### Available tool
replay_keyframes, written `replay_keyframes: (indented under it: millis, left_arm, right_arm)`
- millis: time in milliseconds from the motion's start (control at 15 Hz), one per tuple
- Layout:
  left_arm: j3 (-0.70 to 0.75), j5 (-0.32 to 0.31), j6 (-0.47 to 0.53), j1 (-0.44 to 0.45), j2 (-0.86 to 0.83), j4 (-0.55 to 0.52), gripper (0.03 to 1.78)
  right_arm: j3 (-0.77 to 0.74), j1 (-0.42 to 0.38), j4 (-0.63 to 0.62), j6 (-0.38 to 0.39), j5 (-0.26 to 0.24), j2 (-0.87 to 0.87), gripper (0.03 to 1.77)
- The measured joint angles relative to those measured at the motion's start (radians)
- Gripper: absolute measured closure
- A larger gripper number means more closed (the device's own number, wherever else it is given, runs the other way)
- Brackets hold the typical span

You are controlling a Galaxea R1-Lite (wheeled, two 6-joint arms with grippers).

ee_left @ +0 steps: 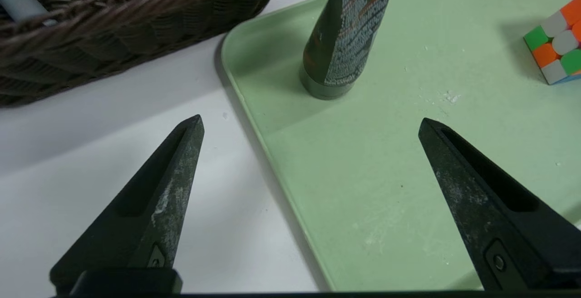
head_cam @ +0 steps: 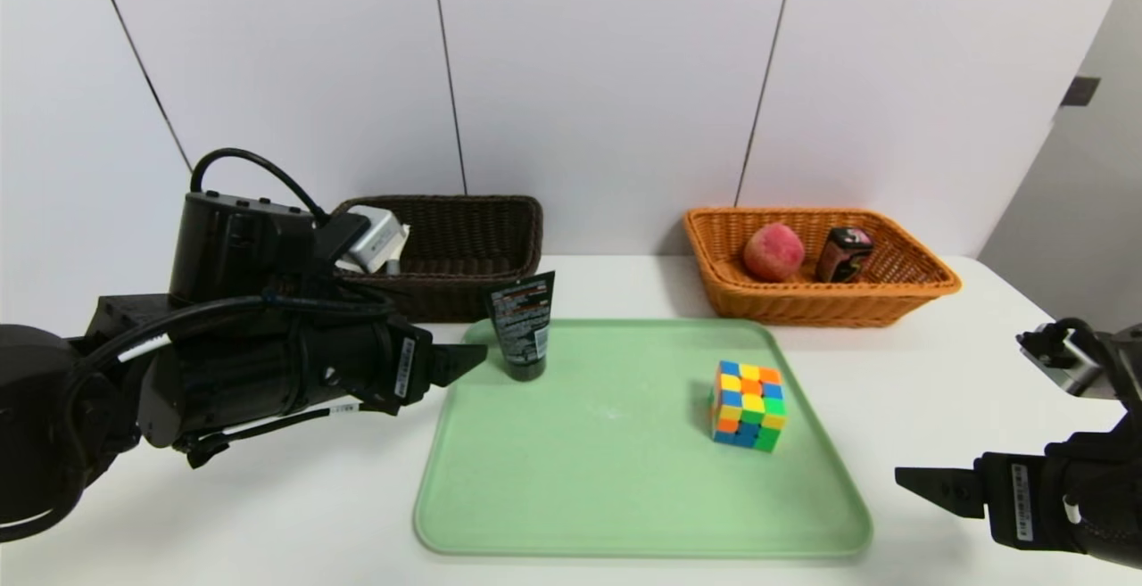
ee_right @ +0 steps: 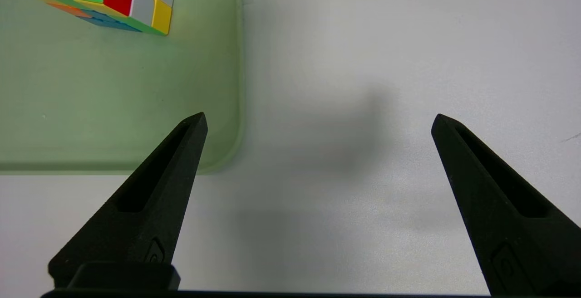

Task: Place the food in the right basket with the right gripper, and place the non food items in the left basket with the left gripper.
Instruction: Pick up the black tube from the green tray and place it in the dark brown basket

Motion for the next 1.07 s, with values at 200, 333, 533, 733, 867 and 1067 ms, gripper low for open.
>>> replay_keyframes:
  millis: [200, 333, 533, 733, 867, 1067]
  left_arm:
    - [0.034, -0.042, -0.006, -0.018, 0.004, -0.05, 0.14]
    - [0.044, -0.067, -0.003, -0.028, 0.022, -0.065, 0.13]
    - [0.06, -0.096, 0.0, -0.032, 0.079, -0.174, 0.12]
    - [0.103, -0.099, 0.036, -0.032, 0.151, -0.343, 0.12]
    - [0.129, -0.098, 0.053, -0.032, 0.19, -0.434, 0.12]
    - [0.136, -0.096, 0.079, -0.032, 0.225, -0.447, 0.12]
  right_arm:
    - [0.005, 0.0, 0.0, 0.002, 0.001, -0.009, 0.09]
    - [0.011, 0.0, 0.0, 0.003, 0.001, -0.011, 0.09]
    - [0.014, -0.001, -0.001, 0.002, 0.001, -0.013, 0.09]
    - [0.01, 0.0, -0.001, 0.0, 0.002, -0.011, 0.09]
    - [0.008, 0.0, -0.002, 0.001, 0.004, -0.008, 0.09]
    - [0.011, 0.0, -0.002, 0.001, 0.019, -0.006, 0.09]
